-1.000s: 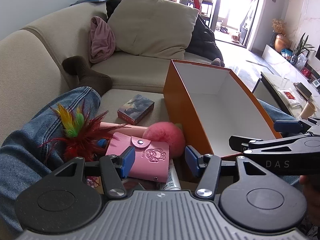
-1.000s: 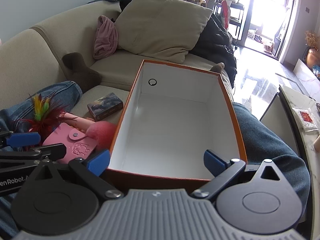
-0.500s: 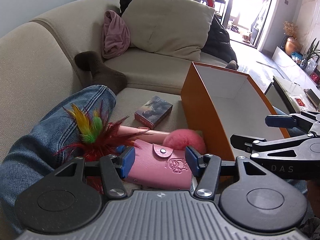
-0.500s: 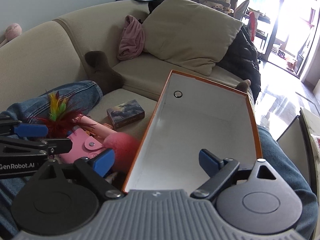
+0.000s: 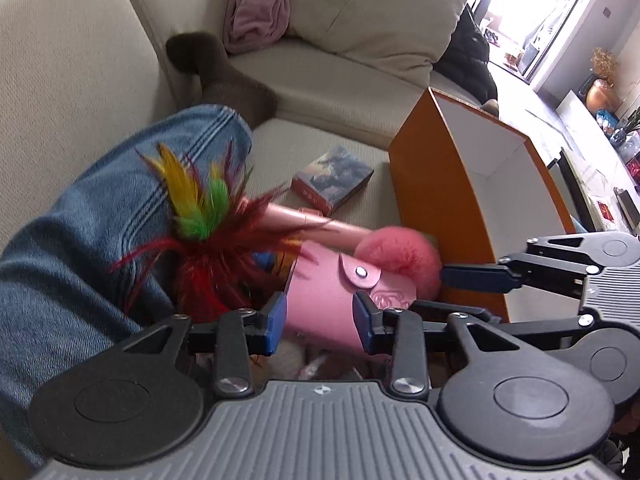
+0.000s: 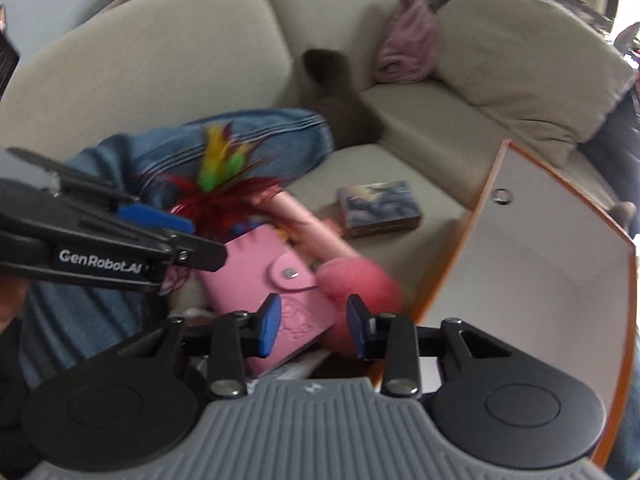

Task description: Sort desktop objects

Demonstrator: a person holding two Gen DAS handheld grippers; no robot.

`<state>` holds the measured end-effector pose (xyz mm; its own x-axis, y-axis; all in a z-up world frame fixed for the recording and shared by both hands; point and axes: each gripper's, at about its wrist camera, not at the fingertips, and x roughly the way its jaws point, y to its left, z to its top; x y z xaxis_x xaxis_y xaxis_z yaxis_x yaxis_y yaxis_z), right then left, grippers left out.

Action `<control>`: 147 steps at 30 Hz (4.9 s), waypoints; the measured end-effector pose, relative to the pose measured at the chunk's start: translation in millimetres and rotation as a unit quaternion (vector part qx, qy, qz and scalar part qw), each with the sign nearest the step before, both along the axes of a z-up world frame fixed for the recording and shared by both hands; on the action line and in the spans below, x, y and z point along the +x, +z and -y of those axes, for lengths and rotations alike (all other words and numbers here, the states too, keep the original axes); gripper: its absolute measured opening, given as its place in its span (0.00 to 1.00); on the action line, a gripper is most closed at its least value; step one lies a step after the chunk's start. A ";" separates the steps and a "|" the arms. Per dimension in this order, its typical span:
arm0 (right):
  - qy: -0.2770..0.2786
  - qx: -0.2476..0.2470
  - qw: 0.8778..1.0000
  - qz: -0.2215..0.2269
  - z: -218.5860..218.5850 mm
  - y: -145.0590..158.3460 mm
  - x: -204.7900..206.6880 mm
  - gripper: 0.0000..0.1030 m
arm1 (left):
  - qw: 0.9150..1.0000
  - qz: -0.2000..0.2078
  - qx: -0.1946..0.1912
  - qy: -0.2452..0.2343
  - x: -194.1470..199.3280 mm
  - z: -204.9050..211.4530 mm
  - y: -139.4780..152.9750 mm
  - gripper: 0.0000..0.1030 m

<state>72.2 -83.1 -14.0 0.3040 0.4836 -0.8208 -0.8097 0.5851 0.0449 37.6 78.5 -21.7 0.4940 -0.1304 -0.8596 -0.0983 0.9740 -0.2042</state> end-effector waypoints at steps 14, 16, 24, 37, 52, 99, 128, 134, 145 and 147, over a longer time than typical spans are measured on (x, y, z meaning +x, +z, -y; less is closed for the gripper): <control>0.048 -0.054 0.996 -0.053 -28.0 -32.7 22.9 0.23 | 0.997 -0.064 -0.040 -0.020 39.3 -15.5 -39.4 0.53; 0.053 -0.065 0.994 -0.066 -32.2 -34.8 27.9 0.23 | 0.996 -0.068 -0.043 -0.026 44.3 -16.5 -42.2 0.53; 0.074 -0.100 0.989 -0.077 -43.5 -42.5 33.5 0.23 | 0.995 -0.083 -0.051 -0.039 52.9 -17.3 -50.0 0.54; 0.067 -0.096 0.990 -0.074 -31.5 -35.8 47.2 0.23 | 0.993 -0.049 -0.087 -0.066 39.0 -8.8 -21.6 0.07; 0.071 -0.075 0.993 -0.059 4.3 -16.3 30.3 0.24 | 0.987 -0.086 -0.083 -0.108 18.8 14.3 -37.8 0.55; 0.032 -0.036 0.996 -0.075 -4.6 -53.0 12.0 0.07 | 0.995 -0.008 -0.035 -0.091 -20.1 15.1 -8.3 0.20; 0.161 -0.030 0.986 -0.021 25.6 -25.5 -73.0 0.35 | 0.995 0.035 -0.001 -0.088 -61.0 7.7 53.3 0.21; 0.054 0.061 0.997 -0.005 84.6 28.5 -51.8 0.34 | 0.992 0.060 -0.030 -0.111 -47.0 20.3 71.9 0.21; -0.220 0.132 0.967 0.002 189.0 47.9 9.7 0.34 | 0.970 0.023 -0.078 -0.230 22.5 115.1 64.2 0.21; -0.234 0.129 0.963 -0.023 189.9 33.2 18.0 0.34 | 0.970 -0.011 -0.073 -0.233 38.2 130.6 48.9 0.21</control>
